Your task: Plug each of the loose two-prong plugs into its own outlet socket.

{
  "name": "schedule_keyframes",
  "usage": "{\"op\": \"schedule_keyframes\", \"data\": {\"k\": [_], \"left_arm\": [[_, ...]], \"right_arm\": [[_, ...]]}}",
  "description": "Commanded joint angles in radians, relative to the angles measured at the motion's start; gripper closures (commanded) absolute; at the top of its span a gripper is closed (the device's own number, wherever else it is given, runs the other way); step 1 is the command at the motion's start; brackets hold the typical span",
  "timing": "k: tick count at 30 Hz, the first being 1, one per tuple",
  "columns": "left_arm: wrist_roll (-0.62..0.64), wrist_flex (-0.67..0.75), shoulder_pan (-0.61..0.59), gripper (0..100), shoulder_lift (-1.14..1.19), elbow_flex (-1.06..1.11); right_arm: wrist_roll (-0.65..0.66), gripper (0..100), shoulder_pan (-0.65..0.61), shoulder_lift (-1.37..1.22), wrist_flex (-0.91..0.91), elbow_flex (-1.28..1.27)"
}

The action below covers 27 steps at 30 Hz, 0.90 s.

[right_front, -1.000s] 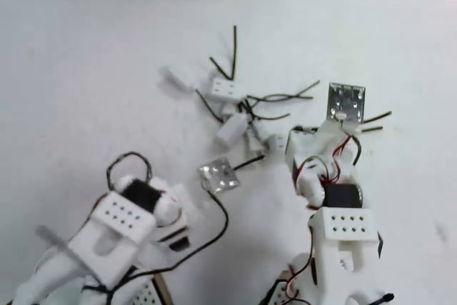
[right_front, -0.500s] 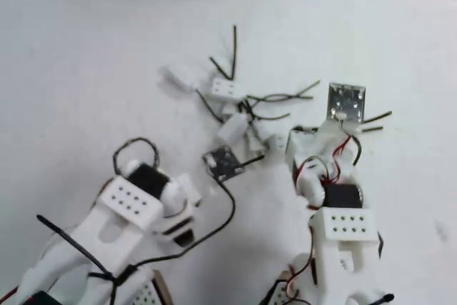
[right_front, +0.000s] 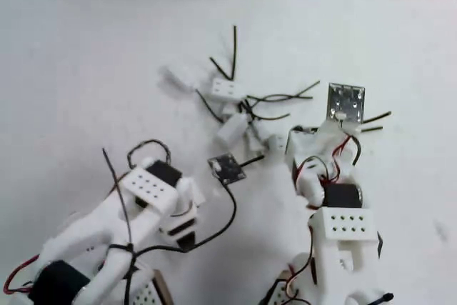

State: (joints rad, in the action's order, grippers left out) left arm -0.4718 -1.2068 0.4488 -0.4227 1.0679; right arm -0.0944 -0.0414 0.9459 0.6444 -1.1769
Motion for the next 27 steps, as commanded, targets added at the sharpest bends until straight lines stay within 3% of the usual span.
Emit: {"op": "schedule_keyframes", "data": {"k": [1, 5, 8, 15, 22, 27], "left_arm": [[-0.018, 0.014, -0.041, 74, 0.038, -0.035], [-0.023, 0.034, -0.148, 74, 0.097, -0.089], [-0.094, 0.025, -0.216, 74, 0.131, -0.129], [-0.11, 0.025, -0.298, 74, 0.134, -0.232], [-0.112, -0.209, -0.211, 74, 0.134, -0.371], [-0.103, -0.241, -0.168, 74, 0.134, -0.37]], "right_arm": [[0.002, 98.1, -0.005, -0.004, -0.019, 0.048], [0.002, 98.1, -0.005, -0.004, -0.019, 0.048], [0.002, 98.1, -0.004, -0.004, -0.019, 0.048], [0.002, 98.1, -0.004, -0.004, -0.019, 0.048], [0.002, 98.1, -0.005, -0.004, -0.019, 0.048], [0.002, 98.1, -0.005, -0.004, -0.019, 0.048]]}}
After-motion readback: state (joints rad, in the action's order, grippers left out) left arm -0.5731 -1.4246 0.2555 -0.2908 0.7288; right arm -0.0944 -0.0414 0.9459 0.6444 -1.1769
